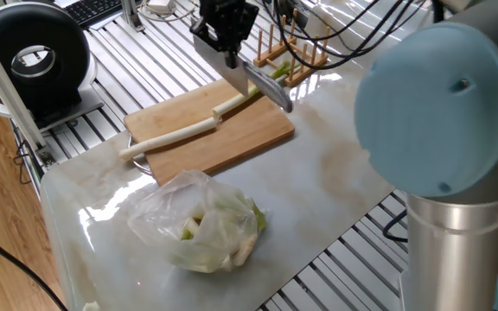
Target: Chop the scallions
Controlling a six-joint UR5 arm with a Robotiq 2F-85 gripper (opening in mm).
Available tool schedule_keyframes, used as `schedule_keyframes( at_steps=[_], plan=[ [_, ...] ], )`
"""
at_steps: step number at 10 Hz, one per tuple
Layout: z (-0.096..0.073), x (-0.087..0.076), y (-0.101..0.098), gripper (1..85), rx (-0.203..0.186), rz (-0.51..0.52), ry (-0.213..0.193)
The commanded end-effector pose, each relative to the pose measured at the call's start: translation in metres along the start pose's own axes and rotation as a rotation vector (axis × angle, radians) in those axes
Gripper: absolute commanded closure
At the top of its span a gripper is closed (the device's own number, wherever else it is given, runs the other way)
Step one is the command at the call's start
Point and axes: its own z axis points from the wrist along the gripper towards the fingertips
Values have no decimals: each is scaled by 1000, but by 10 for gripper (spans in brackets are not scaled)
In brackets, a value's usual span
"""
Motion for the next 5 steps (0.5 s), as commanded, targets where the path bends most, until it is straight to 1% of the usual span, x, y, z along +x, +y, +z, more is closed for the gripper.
schedule_keyframes(
  at_steps=[1, 2, 3, 4, 5],
  plan=[
    [-7, 18, -7, 843, 9, -6, 9],
    [-8, 25, -11, 843, 19, -8, 26],
    [-9, 29, -12, 843, 17, -7, 39],
    [-11, 31, -13, 843, 18, -8, 42],
    [-12, 28, -11, 843, 2, 2, 34]
  ],
)
